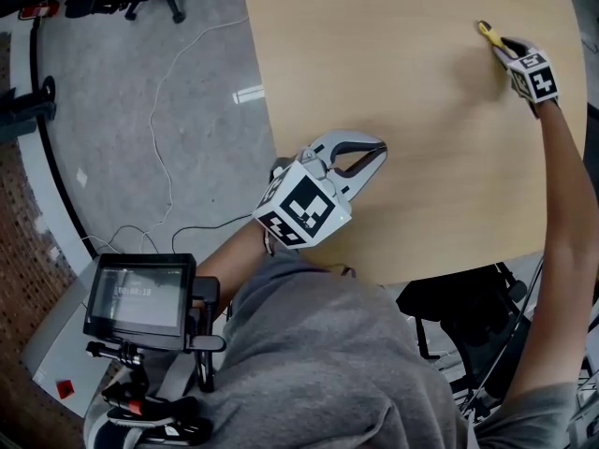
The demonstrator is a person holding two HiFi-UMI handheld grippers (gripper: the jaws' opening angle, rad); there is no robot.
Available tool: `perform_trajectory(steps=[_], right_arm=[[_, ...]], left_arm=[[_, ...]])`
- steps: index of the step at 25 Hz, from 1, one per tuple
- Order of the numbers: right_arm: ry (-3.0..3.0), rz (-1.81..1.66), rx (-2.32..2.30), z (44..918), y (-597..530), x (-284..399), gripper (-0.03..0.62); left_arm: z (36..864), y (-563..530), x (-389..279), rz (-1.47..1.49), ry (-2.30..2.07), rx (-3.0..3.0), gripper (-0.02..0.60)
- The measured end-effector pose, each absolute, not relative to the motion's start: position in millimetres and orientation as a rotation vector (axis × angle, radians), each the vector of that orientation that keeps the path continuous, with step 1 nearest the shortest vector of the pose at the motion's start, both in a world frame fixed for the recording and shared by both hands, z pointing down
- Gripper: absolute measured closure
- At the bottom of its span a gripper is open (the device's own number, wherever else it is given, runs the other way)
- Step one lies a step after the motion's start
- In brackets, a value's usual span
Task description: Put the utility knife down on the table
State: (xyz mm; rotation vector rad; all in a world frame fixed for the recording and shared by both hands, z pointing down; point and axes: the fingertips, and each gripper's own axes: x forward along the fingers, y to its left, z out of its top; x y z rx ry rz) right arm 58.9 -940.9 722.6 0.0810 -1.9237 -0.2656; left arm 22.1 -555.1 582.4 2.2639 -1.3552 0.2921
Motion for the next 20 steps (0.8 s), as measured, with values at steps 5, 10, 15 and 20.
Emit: perform_trajectory(steps=[5,10,15,20], right_arm=[[-1.943,-0.199,0.111,724.4,-941.8,59.7,0.474],[-1.972,-0.195,0.118,719.6,-941.6,53.6,0.474],[-2.009,-0.194,0.139,715.1,-938.2,47.2,0.474],[-2.105,-0.152,0.233,693.3,-921.8,45.5,0.474]], left_arm=[[583.5,-554.8,21.2,0.298,-1.356,2.267,0.575],[583.4,-556.4,21.4,0.304,-1.354,2.280,0.575],[584.2,-557.2,18.9,0.317,-1.356,2.295,0.575],[567.5,-543.0,24.0,0.327,-1.363,2.311,0.575]])
